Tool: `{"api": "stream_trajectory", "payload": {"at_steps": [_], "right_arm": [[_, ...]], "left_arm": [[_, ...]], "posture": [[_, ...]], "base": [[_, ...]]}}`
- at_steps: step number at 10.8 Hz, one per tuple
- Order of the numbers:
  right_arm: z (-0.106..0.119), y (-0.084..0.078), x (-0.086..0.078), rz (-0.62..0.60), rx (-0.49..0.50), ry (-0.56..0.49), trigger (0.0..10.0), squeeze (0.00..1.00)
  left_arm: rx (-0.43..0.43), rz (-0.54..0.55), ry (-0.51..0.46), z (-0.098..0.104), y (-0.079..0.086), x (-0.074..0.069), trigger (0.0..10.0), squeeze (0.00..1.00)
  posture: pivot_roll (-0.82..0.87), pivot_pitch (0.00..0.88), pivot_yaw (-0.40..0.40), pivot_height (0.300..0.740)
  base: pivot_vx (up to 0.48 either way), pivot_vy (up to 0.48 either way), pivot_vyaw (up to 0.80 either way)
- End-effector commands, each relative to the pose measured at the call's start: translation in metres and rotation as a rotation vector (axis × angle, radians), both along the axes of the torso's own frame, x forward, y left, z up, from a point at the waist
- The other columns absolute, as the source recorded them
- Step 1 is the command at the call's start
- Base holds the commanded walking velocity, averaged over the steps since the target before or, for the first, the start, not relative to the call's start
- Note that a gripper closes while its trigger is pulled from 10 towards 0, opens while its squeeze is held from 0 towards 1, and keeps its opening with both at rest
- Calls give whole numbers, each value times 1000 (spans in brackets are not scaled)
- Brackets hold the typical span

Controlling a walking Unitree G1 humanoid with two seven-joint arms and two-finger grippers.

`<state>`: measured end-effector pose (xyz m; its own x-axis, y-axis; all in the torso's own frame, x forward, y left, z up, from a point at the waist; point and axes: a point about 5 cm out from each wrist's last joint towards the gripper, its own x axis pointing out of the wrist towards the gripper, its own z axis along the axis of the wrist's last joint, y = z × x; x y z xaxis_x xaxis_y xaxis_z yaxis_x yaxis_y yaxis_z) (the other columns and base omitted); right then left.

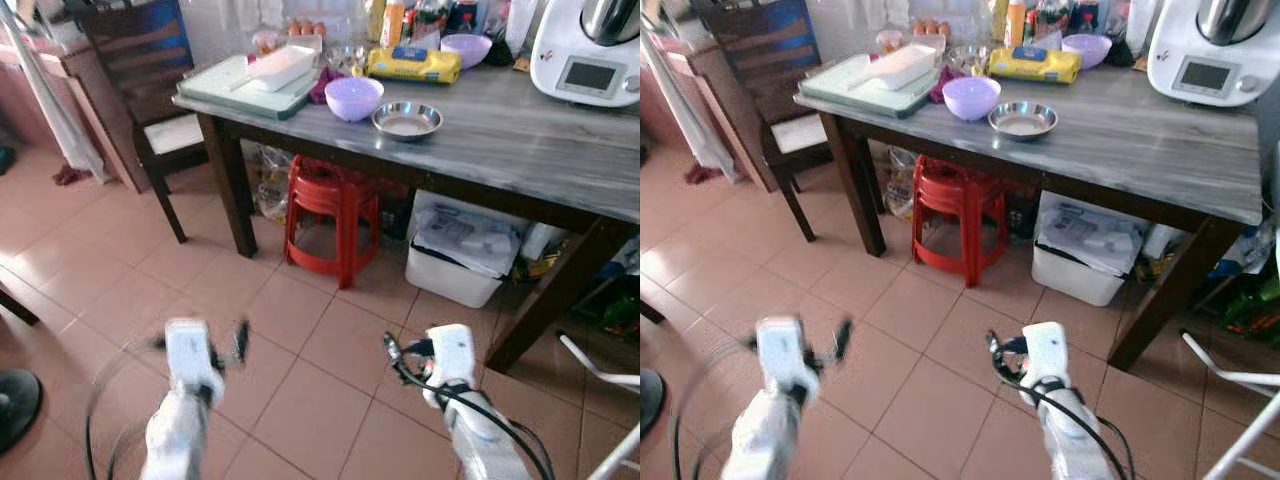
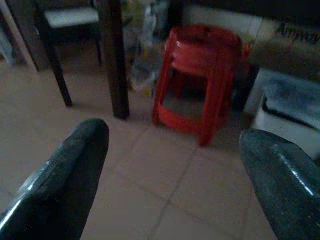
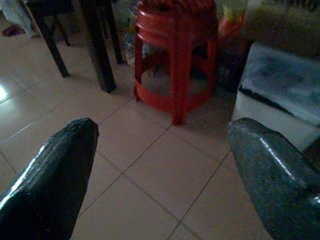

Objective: Setting the table

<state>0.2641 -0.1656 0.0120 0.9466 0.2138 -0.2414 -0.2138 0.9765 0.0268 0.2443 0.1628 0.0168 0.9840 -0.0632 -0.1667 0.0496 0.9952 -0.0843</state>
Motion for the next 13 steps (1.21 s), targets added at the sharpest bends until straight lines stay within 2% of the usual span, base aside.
{"api": "stream_trajectory", "payload": {"at_steps": [1, 2, 3, 5, 6, 7, 8, 9, 11, 13], "right_arm": [[0, -5, -1, -3, -9, 14, 10000, 0], [1, -9, 0, -15, -34, 15, 10000, 0], [11, -14, 3, -47, -32, -25, 10000, 0], [28, -10, 6, -48, -24, -103, 10000, 0], [33, -4, 7, -17, -61, -151, 10000, 0], [46, 0, 11, -1, -123, -235, 10000, 0], [61, 3, 14, 5, -156, -308, 10000, 0], [73, 3, 12, 7, -169, -356, 10000, 0], [89, -5, -2, -51, -170, -416, 10000, 0], [91, -12, -15, -85, -194, -424, 10000, 0]], "left_arm": [[20, 13, -15, 7, 3, 4, 10000, 0], [24, 4, 3, 11, 6, 7, 10000, 0], [38, -36, -4, 15, 4, 10, 10000, 0], [30, -5, 3, 19, 10, 9, 10000, 0], [51, 4, -20, 20, 11, 11, 10000, 0], [92, -5, -40, 25, 11, 16, 10000, 0], [164, -39, -93, 35, 9, 23, 10000, 0], [194, -31, -111, 40, 13, 24, 10000, 0], [213, 94, -83, 29, 37, 2, 10000, 0], [236, 158, -82, 28, 48, -8, 10000, 0]], "posture": [[-42, 84, 44, 740], [-42, 82, 41, 740], [-40, 80, 40, 740], [-39, 86, 49, 740], [-36, 86, 60, 740], [-40, 83, 65, 740], [-41, 83, 65, 740], [-36, 69, 65, 740], [-35, 46, 50, 740], [-34, 37, 42, 740]], "base": [[0, 0, 0], [0, 0, 0], [0, 0, 0], [0, 0, 0], [0, 0, 0], [0, 0, 0], [0, 0, 0], [0, 0, 0], [0, 0, 0], [0, 0, 0]]}}
